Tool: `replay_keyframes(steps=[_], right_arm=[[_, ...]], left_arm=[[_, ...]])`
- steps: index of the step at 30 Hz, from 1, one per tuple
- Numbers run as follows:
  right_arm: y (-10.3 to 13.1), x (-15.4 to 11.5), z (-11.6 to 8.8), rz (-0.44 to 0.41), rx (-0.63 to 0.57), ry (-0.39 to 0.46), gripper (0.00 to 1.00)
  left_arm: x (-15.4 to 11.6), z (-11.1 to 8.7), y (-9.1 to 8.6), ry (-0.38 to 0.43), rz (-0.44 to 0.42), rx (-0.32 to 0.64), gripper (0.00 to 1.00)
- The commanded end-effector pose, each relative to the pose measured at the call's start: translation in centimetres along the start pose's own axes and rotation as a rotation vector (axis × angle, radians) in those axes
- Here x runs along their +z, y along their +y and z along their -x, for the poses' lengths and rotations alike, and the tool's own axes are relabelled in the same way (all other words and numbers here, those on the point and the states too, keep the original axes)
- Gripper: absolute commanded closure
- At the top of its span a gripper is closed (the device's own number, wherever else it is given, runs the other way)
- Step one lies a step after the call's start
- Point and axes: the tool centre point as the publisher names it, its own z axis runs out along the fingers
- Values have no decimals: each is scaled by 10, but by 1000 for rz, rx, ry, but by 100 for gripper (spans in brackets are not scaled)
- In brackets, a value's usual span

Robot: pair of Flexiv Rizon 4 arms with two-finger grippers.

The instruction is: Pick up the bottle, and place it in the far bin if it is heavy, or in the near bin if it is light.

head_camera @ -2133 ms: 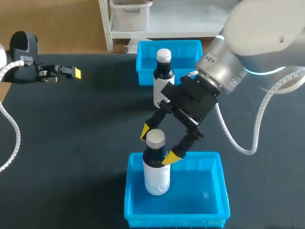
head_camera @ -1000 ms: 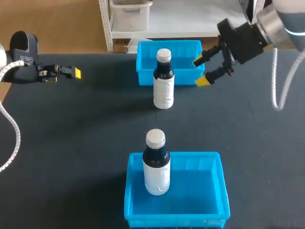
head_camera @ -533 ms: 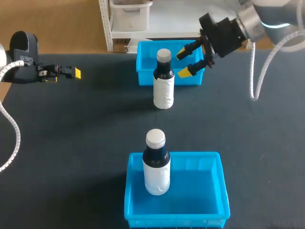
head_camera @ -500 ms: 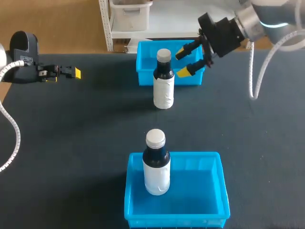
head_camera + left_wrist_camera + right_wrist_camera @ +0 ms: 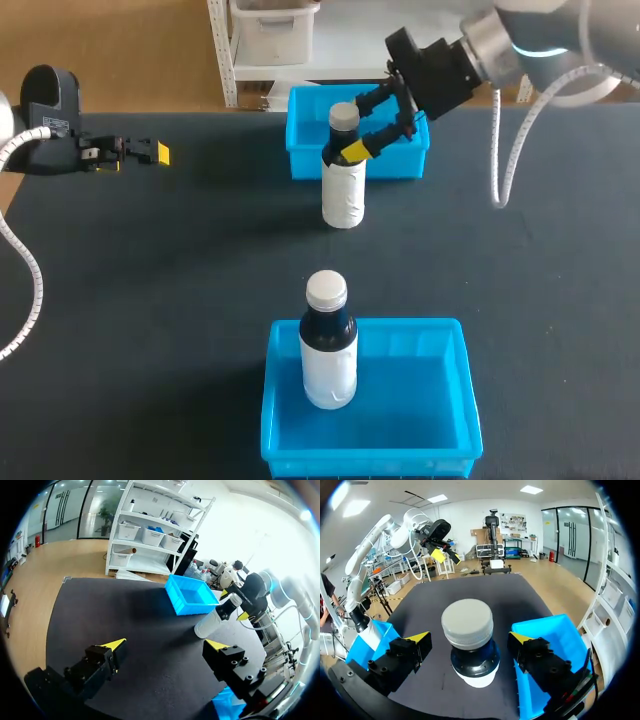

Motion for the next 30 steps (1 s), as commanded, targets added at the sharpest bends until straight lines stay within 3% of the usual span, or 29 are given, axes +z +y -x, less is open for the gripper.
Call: replay_keyframes(steps=[1,5,7,18,22,26,30], right_arm=[[5,6,2,-12,3,3,0],[4,8,3,-12,5,0,1],[4,9,3,-13,7,0,8],[1,10,1,-16,13,0,23],[0,9,1,-17,12,1,48],[0,8,1,-19,14,-1,57],[0,7,1,-18,13,-3,79]], left_arm=[[0,0,0,0,0,0,0],[0,0,0,0,0,0,0],[0,0,0,0,0,0,0],[0,0,0,0,0,0,0],[0,0,0,0,0,0,0],[0,0,0,0,0,0,0],[0,0,0,0,0,0,0]])
